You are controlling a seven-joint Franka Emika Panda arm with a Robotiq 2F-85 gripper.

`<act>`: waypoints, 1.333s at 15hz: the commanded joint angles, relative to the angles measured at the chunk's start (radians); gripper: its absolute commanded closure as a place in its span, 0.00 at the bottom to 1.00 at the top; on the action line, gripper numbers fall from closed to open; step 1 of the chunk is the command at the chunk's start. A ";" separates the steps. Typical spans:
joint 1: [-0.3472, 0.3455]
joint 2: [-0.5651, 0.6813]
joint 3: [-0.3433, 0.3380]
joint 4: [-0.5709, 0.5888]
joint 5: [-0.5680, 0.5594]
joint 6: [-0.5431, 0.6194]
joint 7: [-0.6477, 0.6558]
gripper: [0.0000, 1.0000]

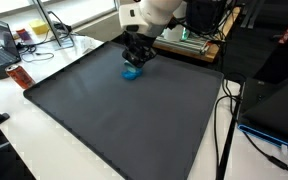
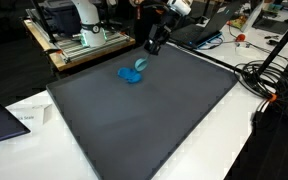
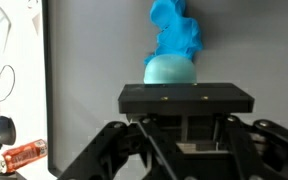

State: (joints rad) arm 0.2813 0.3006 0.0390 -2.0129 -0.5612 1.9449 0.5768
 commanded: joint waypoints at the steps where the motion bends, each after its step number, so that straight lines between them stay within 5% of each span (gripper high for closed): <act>1: -0.005 -0.075 0.020 -0.106 -0.047 0.099 0.024 0.78; 14: -0.032 -0.167 0.037 -0.348 -0.314 0.432 -0.022 0.78; 20: -0.085 -0.239 0.039 -0.467 -0.310 0.622 -0.208 0.78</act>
State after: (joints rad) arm 0.2393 0.1400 0.0650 -2.3945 -0.8586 2.4796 0.4616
